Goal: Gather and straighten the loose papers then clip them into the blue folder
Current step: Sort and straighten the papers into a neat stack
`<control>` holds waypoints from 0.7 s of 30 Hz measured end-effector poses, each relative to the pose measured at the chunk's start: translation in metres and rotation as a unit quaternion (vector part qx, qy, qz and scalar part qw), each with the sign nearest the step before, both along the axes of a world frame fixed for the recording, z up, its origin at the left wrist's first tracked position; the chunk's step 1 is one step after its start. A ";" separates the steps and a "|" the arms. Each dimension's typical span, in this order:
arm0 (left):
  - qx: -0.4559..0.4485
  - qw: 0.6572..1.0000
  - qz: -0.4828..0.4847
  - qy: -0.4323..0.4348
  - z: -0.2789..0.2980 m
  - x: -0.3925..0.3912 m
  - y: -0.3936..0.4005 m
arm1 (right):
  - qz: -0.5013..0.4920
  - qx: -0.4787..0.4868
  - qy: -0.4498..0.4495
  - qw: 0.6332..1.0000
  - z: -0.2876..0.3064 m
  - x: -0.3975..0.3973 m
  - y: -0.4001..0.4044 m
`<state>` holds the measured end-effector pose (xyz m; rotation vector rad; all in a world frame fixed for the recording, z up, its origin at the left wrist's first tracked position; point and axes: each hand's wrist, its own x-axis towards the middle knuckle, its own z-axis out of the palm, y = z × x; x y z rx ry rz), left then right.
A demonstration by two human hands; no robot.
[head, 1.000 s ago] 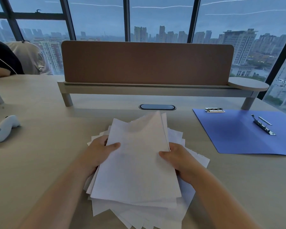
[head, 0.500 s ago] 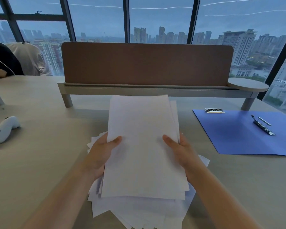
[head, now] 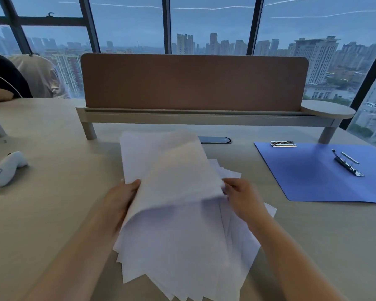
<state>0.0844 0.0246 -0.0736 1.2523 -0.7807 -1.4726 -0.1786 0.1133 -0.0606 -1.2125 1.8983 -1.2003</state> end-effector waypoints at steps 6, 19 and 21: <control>0.045 0.947 -0.054 0.314 0.000 0.006 0.003 | -0.035 0.008 -0.078 0.996 0.002 -0.007 0.000; 0.056 0.964 -0.015 0.258 0.007 -0.003 0.012 | -0.034 -0.005 0.004 0.999 -0.002 -0.001 0.001; 0.054 0.965 -0.013 0.256 0.006 -0.003 0.012 | -0.066 -0.041 -0.034 0.996 0.001 -0.004 0.000</control>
